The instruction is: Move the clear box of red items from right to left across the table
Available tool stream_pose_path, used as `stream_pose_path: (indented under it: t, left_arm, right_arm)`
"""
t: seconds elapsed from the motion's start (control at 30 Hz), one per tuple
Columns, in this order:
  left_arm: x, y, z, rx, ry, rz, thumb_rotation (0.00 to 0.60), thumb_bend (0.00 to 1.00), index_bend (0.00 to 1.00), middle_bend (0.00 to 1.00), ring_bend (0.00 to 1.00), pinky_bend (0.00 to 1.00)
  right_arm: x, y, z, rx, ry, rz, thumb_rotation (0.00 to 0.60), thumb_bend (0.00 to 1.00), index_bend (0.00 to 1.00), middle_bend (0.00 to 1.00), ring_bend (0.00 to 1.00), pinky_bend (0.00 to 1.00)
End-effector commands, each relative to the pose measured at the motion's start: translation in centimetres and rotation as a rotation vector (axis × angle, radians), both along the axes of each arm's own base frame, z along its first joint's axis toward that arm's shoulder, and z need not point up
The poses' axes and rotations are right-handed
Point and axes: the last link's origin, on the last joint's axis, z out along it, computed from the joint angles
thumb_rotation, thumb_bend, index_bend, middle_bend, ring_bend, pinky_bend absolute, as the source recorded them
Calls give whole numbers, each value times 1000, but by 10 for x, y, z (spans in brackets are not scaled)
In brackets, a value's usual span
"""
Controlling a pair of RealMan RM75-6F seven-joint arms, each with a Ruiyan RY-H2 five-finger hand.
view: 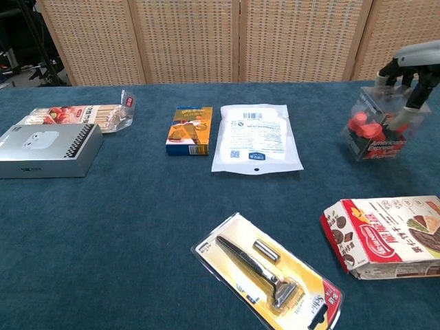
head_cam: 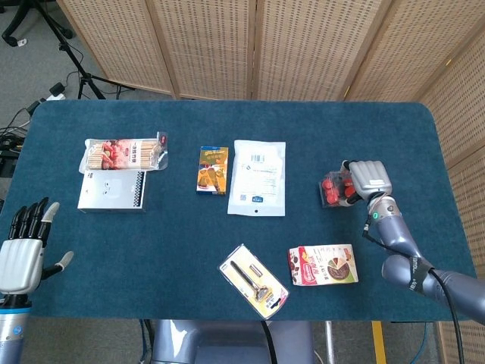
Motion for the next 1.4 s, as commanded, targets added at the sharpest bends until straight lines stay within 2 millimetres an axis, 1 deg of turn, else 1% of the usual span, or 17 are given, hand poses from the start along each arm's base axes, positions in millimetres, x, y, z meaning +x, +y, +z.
stream_pose_path:
  t: [0.03,0.3,0.4,0.77,1.0,1.2,1.23,1.3,1.4]
  left_arm:
    - [1,-1,-1,-7,1,-7,600,182,0,0,0,0]
    - [2,-2,-3,-18,-1,-14,600,181,0,0,0,0]
    - [2,-3,-4,-23,1,-16,600,181,0,0,0,0]
    - [4,-4,-6,-27,7,-22,600,182,0,0,0,0]
    - [5,-5,-6,-24,6,-23,600,181,0,0,0,0]
    - [5,-5,-7,-29,7,-30,600,181,0,0,0,0]
    - [6,-5,-7,-31,8,-31,600,181,0,0,0,0]
    - [6,-5,-9,-34,9,-33,600,181,0,0,0,0]
    - [6,-5,-10,-36,16,-32,600,182,0,0,0,0]
  right_arm:
    - [25,2,-2,-7,6,38,600,191,634,449,394,443]
    - [65,14,-14,19,12,96,600,192,634,448,396,443]
    - [77,20,-19,33,14,121,600,191,635,447,396,443]
    - [133,50,-41,116,-23,247,600,192,635,444,398,443]
    - [155,62,-62,166,-45,275,600,192,634,443,398,443]
    - [170,67,-77,195,-57,290,600,191,635,443,398,443]
    - [173,68,-80,203,-65,293,600,191,635,443,398,443]
    - [185,73,-91,233,-113,306,600,191,634,443,398,443]
    - [193,74,-98,240,-138,314,600,191,634,443,398,443]
